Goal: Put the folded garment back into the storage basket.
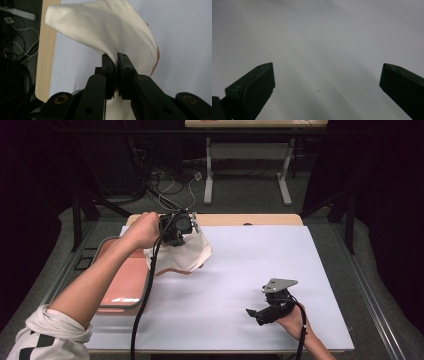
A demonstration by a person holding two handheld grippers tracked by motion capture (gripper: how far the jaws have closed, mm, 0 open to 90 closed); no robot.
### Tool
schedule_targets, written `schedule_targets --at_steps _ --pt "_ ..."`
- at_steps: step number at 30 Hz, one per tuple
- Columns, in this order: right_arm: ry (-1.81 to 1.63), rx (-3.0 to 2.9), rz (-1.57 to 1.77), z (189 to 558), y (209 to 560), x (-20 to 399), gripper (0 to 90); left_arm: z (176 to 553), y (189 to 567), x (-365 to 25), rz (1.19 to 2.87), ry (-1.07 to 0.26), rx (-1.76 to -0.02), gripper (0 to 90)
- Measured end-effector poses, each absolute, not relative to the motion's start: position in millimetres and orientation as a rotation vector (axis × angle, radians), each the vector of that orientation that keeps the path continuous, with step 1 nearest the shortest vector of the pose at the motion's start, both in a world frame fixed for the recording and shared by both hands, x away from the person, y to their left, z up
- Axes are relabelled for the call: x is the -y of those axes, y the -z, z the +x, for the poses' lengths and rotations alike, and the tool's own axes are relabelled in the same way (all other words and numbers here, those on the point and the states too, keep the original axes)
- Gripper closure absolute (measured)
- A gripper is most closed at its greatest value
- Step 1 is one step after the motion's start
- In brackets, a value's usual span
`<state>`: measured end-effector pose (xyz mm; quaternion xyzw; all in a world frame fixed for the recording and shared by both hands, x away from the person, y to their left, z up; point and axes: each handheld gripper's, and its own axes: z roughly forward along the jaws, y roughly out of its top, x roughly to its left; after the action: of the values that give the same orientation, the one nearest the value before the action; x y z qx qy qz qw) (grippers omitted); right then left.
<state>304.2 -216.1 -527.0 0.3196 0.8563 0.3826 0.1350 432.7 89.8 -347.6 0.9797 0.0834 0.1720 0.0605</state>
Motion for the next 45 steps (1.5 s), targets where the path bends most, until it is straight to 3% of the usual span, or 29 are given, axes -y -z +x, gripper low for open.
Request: schedule_targets --at_steps 45 --pt "-1.106 -2.451 0.897 301 525 215 0.0 425 320 -133 3.062 -0.534 -0.179 85.6"
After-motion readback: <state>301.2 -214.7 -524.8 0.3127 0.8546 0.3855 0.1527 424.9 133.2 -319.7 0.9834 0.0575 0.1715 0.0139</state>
